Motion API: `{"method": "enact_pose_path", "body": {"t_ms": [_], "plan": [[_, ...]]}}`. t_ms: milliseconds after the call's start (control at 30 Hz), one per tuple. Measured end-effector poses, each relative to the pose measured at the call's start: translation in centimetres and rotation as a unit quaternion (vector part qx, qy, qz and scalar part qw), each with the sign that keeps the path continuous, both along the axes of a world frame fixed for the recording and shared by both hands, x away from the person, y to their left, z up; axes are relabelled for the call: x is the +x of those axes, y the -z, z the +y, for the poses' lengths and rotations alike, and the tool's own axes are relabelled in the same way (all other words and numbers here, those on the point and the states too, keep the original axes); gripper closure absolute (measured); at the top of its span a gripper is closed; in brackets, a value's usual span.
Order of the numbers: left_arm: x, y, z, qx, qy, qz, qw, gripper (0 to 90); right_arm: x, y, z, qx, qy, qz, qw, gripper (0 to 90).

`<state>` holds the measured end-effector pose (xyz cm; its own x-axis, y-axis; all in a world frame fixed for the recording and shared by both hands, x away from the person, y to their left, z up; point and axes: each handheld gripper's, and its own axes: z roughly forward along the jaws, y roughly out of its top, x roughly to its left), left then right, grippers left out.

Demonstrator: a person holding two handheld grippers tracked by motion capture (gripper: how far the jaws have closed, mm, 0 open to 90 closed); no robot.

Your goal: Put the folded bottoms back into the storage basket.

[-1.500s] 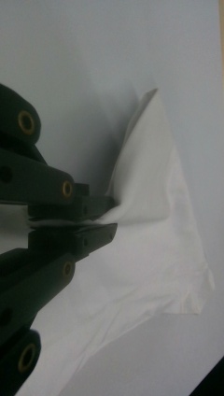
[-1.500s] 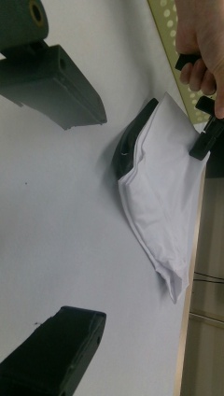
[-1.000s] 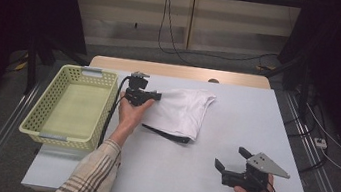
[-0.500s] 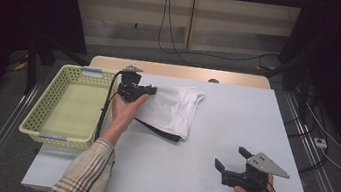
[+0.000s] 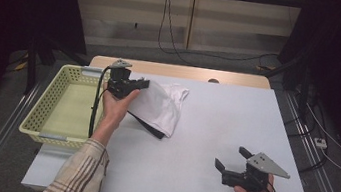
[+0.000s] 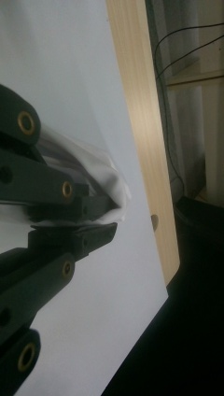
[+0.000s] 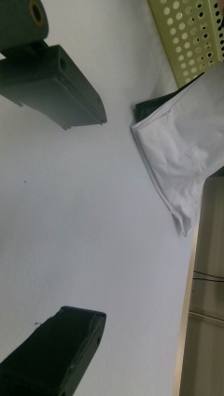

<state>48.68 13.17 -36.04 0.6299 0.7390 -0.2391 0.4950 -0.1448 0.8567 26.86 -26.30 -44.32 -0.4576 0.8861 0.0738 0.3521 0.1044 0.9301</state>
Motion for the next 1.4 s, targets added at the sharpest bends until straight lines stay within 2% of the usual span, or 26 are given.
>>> {"method": "enact_pose_path", "body": {"t_ms": [500,733,1200,1400], "plan": [[-1.1,-1.5,1.0,-0.003,-0.007,-0.027,0.9996,86.9,0.0,0.0,0.0,0.001,0.001,0.0,1.0,5.4],[-1.9,-2.5,1.6,-0.005,-0.007,-0.045,0.9989,86.9,0.0,0.0,0.0,0.002,0.002,0.001,1.0,5.4],[-4.5,-4.7,2.8,-0.013,-0.003,-0.094,0.9955,87.0,0.0,0.0,0.0,0.001,0.001,0.0,1.0,5.4],[-5.4,-5.6,3.3,-0.016,-0.004,-0.106,0.9942,86.9,0.0,0.0,0.0,0.002,0.001,0.0,1.0,5.4]]}}
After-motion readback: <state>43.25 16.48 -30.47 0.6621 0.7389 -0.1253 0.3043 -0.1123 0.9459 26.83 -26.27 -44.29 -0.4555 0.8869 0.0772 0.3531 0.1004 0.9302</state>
